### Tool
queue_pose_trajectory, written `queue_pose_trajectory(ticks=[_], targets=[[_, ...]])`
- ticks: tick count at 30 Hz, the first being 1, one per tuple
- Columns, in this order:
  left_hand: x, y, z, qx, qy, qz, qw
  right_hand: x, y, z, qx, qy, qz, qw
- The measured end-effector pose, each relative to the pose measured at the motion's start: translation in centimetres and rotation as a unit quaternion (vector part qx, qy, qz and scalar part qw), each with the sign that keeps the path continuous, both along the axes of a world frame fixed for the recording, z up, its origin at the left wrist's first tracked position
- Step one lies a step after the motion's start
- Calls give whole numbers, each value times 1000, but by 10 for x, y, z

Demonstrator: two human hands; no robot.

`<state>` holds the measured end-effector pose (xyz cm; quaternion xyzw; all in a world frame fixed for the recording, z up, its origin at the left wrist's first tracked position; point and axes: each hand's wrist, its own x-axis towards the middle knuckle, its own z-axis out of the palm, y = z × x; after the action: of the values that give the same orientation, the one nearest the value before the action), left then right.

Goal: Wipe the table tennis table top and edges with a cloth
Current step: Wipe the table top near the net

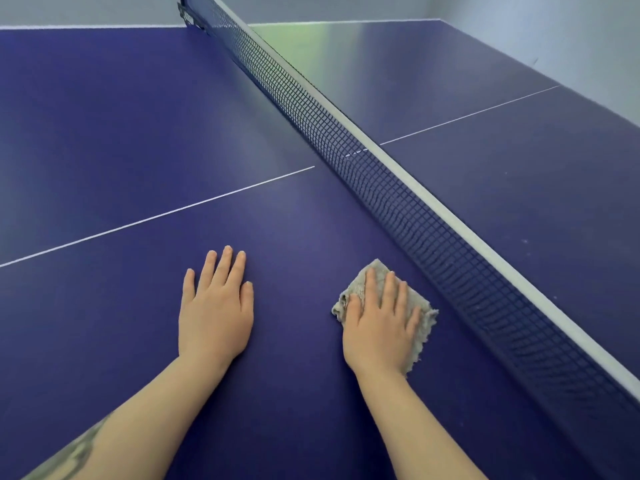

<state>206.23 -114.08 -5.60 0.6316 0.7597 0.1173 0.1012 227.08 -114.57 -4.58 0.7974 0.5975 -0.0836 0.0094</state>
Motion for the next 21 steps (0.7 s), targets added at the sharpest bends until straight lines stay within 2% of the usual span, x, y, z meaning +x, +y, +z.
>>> queue_pose_trajectory(ticks=[5,8,12,15,18,21], targets=[[2,-63,3,-25,14,8,1000,-49,-10,4,1,46,165,985],[10,-95,5,-34,23,14,999,-40,7,5,0,50,223,974],[17,-107,5,-31,19,12,999,35,4,6,-4,40,78,996],[17,-106,5,-39,23,9,999,80,-48,6,-14,23,-26,999],[18,-102,5,-48,6,5,999,75,-90,8,-27,14,-48,998],[14,-100,9,-67,-36,-15,997,47,-88,12,-32,44,-9,998]])
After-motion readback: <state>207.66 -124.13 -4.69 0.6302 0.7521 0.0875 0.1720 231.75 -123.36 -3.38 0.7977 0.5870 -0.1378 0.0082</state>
